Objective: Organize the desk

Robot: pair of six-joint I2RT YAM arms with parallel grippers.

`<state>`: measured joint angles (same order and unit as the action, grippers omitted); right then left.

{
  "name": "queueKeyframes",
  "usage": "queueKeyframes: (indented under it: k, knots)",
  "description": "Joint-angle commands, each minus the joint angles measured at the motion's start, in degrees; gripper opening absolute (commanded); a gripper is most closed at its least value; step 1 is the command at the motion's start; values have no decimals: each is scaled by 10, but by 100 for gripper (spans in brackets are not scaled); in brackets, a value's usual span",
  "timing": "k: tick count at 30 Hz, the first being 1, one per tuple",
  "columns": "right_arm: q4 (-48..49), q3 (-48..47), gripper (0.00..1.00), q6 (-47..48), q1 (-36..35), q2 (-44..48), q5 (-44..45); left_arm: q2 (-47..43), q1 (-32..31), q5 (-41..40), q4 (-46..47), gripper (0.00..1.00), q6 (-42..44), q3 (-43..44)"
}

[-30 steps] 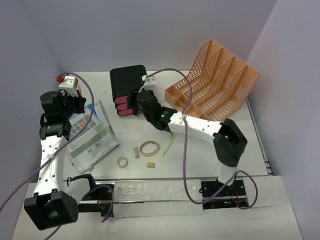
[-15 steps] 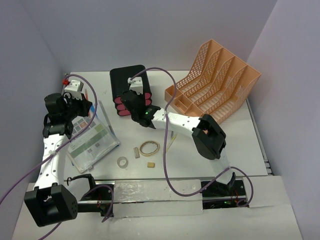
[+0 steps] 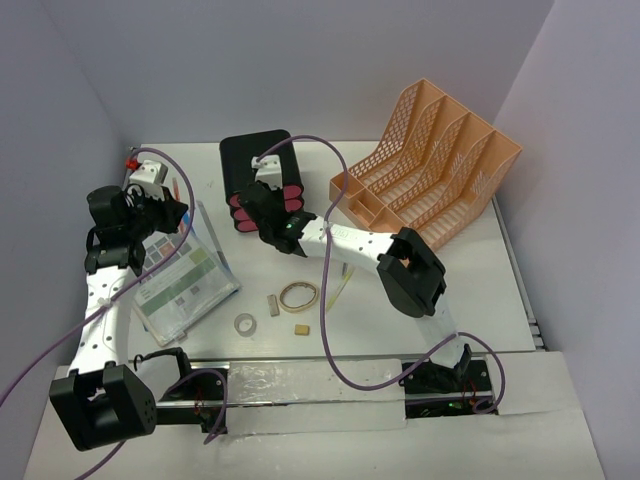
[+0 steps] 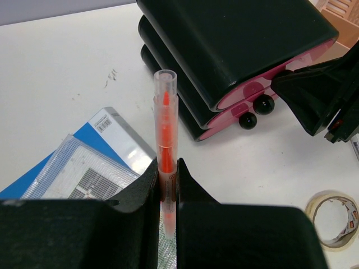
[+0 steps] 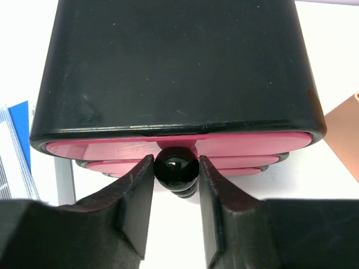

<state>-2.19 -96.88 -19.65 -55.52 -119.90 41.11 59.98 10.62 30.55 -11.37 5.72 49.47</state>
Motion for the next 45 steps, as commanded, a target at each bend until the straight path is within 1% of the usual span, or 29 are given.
queueKeyframes:
  k: [1, 3, 8, 10, 13, 17, 26, 32, 34, 36, 38, 40, 42, 45]
  knots:
    - [19, -11, 35, 4, 4, 1, 21, 0, 6, 28, 28, 0, 3, 4]
    - [18, -14, 31, 3, 4, -1, 19, 0, 7, 31, 28, 0, 2, 5]
    - [16, -2, 11, -9, 2, 9, 13, -4, 10, 34, 24, 0, 3, 8]
    - [19, 10, 7, -13, -1, 18, 14, -5, 9, 34, 23, 0, 3, 8]
    - [25, 46, 6, -16, -14, 46, 20, -6, 11, 34, 22, 0, 2, 7]
    - [49, 94, 6, -19, -37, 82, 37, -10, 11, 35, 23, 0, 1, 6]
    - [66, 192, 6, -42, -78, 153, 58, -15, 11, 35, 12, 0, 3, 14]
    - [74, 235, 6, -51, -100, 189, 59, -18, 11, 42, 8, 0, 1, 19]
    - [81, 244, 7, -47, -100, 193, 57, -19, 11, 45, 6, 0, 0, 20]
    - [89, 244, 10, -38, -100, 191, 57, -18, 11, 52, 7, 0, -1, 23]
    - [85, 237, 16, -32, -100, 183, 59, -18, 11, 63, 6, 0, -2, 24]
    - [78, 223, 29, -25, -100, 174, 60, -17, 11, 77, 3, 0, 0, 29]
    - [77, 219, 33, -18, -100, 169, 59, -18, 11, 91, 2, 0, 0, 33]
    - [80, 215, 46, -13, -100, 159, 56, -17, 11, 113, 6, 0, -6, 40]
